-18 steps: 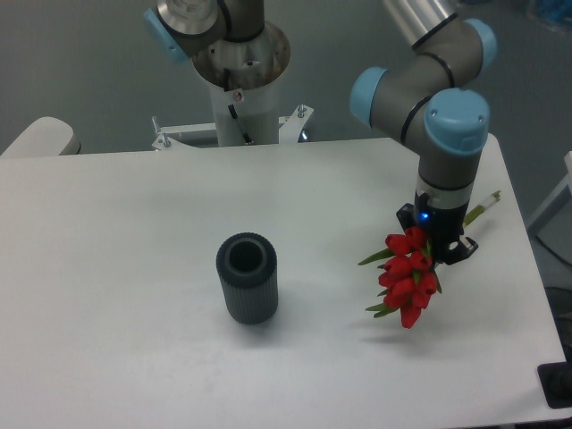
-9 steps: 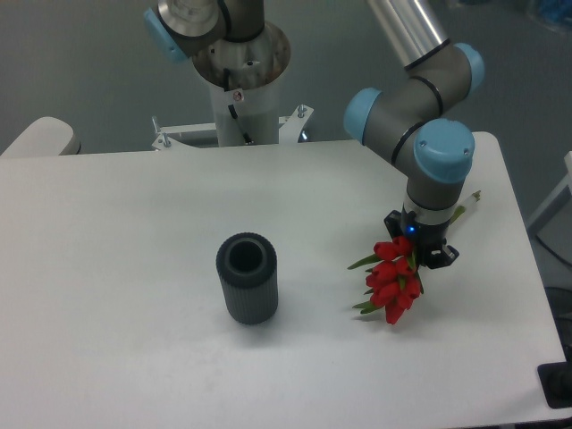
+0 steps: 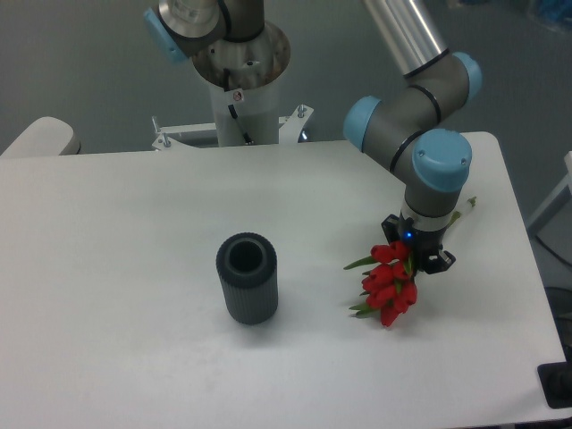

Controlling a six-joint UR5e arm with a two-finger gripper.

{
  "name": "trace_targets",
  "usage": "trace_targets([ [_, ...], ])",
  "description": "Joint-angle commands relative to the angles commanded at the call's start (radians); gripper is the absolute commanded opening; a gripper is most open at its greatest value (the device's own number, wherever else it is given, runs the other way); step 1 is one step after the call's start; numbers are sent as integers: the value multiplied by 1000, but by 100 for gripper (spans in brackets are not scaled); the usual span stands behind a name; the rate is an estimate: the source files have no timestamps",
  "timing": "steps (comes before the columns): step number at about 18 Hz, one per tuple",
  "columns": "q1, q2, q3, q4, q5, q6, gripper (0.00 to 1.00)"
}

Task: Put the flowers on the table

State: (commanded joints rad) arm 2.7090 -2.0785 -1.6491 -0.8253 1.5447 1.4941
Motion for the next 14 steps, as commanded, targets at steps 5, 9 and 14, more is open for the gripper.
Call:
trace_targets([
  [5, -17, -18, 136, -6, -5, 24, 99],
  [9, -55, -43, 257, -17, -5, 28, 99],
  [14, -95, -74, 376, -61, -66, 61, 99],
])
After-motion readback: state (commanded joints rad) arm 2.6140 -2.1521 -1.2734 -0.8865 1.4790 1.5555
